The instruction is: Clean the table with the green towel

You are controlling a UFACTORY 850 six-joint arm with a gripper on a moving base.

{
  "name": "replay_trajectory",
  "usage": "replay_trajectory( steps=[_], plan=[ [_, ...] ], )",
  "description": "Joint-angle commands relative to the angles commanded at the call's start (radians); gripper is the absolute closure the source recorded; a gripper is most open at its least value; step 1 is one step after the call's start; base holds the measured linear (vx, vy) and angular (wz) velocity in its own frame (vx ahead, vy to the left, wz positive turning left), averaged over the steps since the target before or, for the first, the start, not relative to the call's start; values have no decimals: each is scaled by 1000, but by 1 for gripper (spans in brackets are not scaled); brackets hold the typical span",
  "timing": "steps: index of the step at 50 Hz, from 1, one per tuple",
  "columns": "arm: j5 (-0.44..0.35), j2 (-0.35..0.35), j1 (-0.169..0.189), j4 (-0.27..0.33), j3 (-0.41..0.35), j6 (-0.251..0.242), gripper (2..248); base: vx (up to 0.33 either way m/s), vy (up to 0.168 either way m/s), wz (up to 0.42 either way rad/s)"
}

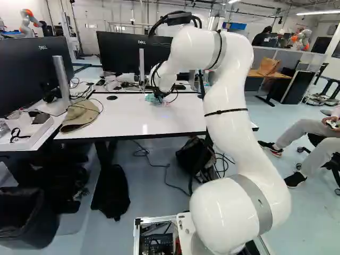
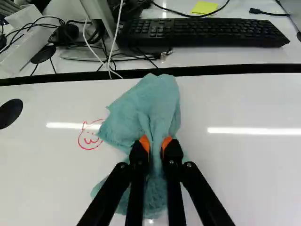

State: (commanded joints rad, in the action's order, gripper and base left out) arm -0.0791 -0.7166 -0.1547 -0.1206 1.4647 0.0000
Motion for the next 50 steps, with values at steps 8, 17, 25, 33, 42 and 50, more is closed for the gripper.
replay_trajectory(
  steps=[8,17,25,33,42,50],
  plan=[
    [0,-36,-3,0,51,0,203,0,0,0],
    [0,-76,-12,0,108,0,203,0,0,0],
    [0,-109,-24,0,155,0,203,0,0,0],
    [0,-130,-38,0,186,0,203,0,0,0],
    [0,-136,-58,0,195,0,203,0,0,0],
    [0,-127,-76,0,182,0,203,0,0,0]
  ],
)
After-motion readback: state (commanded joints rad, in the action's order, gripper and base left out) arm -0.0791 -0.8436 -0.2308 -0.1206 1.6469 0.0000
